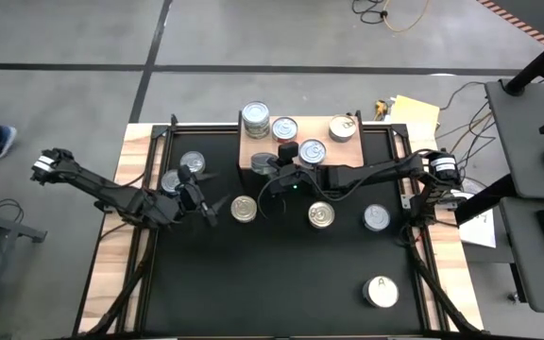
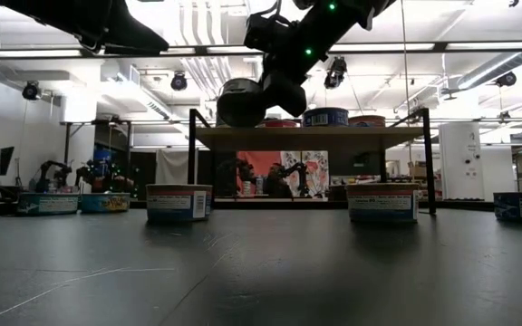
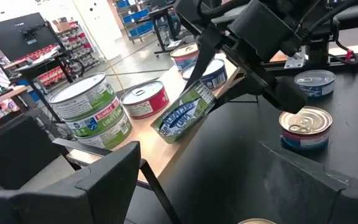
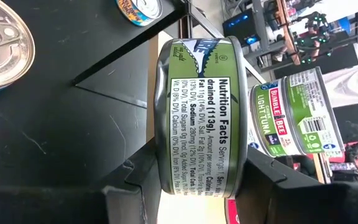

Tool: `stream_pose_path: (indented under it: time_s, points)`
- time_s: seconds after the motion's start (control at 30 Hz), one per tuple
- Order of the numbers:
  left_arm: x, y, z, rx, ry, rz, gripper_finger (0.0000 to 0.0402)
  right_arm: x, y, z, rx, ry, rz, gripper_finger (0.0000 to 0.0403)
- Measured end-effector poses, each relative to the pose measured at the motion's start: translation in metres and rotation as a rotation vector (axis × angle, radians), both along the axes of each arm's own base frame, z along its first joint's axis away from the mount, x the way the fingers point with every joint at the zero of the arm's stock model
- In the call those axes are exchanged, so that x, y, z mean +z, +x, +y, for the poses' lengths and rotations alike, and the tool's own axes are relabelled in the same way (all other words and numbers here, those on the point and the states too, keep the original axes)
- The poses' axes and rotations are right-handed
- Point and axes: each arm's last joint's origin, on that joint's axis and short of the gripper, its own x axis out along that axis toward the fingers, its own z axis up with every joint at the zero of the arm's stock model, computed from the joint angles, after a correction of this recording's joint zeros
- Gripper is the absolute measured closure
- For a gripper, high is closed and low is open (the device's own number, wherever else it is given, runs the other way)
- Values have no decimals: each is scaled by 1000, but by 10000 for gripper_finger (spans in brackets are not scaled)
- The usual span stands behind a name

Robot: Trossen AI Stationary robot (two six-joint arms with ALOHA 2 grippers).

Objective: Stack canned seafood by type on shelf
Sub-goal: Put the green tuna can on the shelf

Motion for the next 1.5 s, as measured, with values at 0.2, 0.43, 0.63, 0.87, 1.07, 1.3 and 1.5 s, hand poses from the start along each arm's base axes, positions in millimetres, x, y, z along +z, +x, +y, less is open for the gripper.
stream_pose_path:
  time_s: [0.2, 0.43, 0.63, 0.87, 1.07, 1.3, 1.5]
  points:
    - [-3, 2, -1, 7, -30, -10, 99, 0, 0, 0, -1, 0, 1, 261]
    - [-8, 7, -3, 22, -88, -29, 99, -1, -2, -2, -65, -80, 43, 261]
    - [-16, 13, -5, 29, -91, -6, 100, 0, -2, -3, -76, -92, 39, 261]
    - [-16, 17, -5, 99, -76, -38, 100, -1, -1, -1, -81, -78, 23, 248]
    - [-14, 15, -5, 100, -81, -53, 100, -1, -2, -1, -108, -42, -10, 207]
    - [-14, 15, -5, 100, -81, -53, 100, -1, -2, -1, -128, -14, -37, 169]
    - [-14, 15, -5, 101, -81, -53, 100, -2, -2, -1, -149, 16, -52, 139]
